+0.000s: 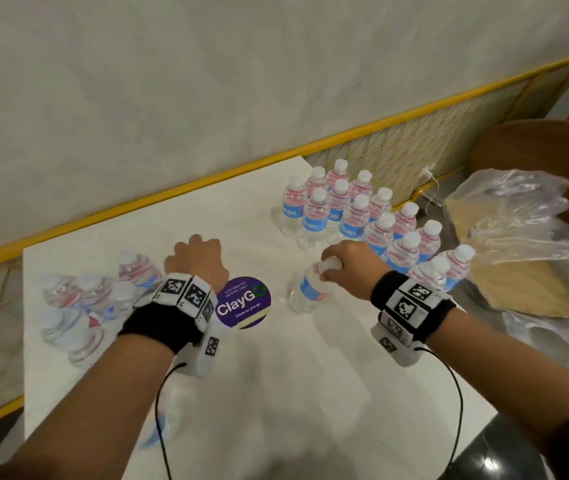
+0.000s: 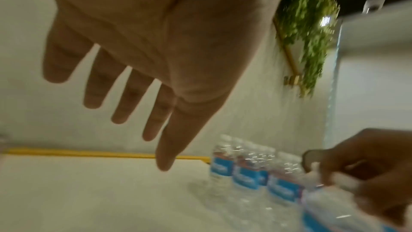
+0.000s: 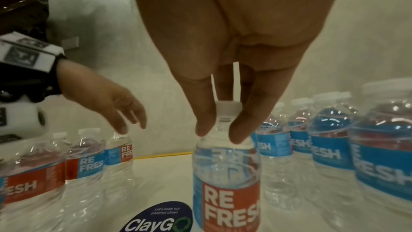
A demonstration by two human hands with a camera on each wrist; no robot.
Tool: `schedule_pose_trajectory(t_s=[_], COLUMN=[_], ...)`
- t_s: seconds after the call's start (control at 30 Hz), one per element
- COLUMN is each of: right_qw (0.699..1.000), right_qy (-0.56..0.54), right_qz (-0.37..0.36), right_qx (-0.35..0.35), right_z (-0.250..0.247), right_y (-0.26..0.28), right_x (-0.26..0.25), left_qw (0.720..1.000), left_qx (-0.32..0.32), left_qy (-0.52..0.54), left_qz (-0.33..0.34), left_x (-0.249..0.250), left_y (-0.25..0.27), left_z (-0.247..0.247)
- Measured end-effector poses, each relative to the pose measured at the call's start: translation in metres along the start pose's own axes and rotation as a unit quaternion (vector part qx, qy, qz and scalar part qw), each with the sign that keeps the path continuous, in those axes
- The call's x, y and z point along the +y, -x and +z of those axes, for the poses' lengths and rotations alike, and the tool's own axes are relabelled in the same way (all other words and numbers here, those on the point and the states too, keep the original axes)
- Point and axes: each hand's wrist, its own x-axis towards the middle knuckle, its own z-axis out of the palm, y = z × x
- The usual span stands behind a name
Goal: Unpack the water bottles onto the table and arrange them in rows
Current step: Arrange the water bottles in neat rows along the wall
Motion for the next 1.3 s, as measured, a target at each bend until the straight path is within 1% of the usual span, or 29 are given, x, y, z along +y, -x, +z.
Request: schedule_pose_trajectory(t_s=[0.03,0.1,0.13,0.23,0.37,0.4,0.47,0.6,0.67,0.77,0.9,0.97,1.03,1.1,1.17,1.3], right_qw=[1.000,1.000,1.000,0.998,0.997,0.996,0.995,0.993,0.993,0.991,0.988,0.985,0.984,0.985,0.985,0.985], right_qy=[0.005,0.015,0.025,0.045,0.044,0.049,0.065,0.106,0.113,0.129,0.146,0.160,0.169,0.169,0.165,0.169], right_qz=[0.002,0.003,0.005,0.031,0.065,0.070,0.074,0.052,0.039,0.027,0.047,0.049,0.043,0.041,0.044,0.045], right_qx=[0.001,0.006,0.008,0.017,0.017,0.016,0.012,-0.018,-0.022,-0.023,-0.026,-0.034,-0.033,-0.022,-0.006,0.011], right_z=[-0.003,-0.010,-0.015,-0.030,-0.043,-0.044,-0.047,-0.046,-0.045,-0.043,-0.043,-0.044,-0.044,-0.044,-0.044,-0.044], right_y=[0.002,0.005,0.006,0.005,-0.005,-0.008,-0.017,-0.033,-0.040,-0.046,-0.054,-0.057,-0.060,-0.063,-0.065,-0.075], right_x=[0.003,0.006,0.007,0.014,0.021,0.021,0.019,0.017,0.018,0.019,0.019,0.020,0.022,0.023,0.021,0.016], left_qw=[0.998,0.993,0.993,0.996,0.996,0.996,0.995,0.998,0.999,0.995,0.981,0.978,0.980,0.984,0.982,0.979], left_qx=[-0.004,-0.010,-0.008,-0.002,0.004,0.005,0.012,0.007,0.000,-0.001,-0.011,-0.011,-0.010,-0.028,-0.051,-0.053], left_qy=[-0.047,-0.082,-0.078,-0.063,-0.061,-0.066,-0.060,-0.006,0.024,0.098,0.180,0.177,0.154,0.137,0.151,0.173], left_qz=[-0.040,-0.083,-0.087,-0.067,-0.057,-0.065,-0.085,-0.062,-0.036,0.006,0.069,0.106,0.127,0.112,0.098,0.097], left_x=[-0.012,-0.036,-0.048,-0.074,-0.085,-0.084,-0.079,-0.058,-0.042,-0.013,0.028,0.046,0.055,0.055,0.053,0.054], left_y=[-0.001,0.000,-0.001,0.002,0.011,0.012,0.012,0.014,0.019,0.025,0.027,0.029,0.029,0.028,0.028,0.029], left_z=[-0.002,-0.003,-0.002,-0.001,-0.004,-0.005,-0.008,-0.010,-0.010,-0.007,0.003,0.011,0.021,0.030,0.035,0.035])
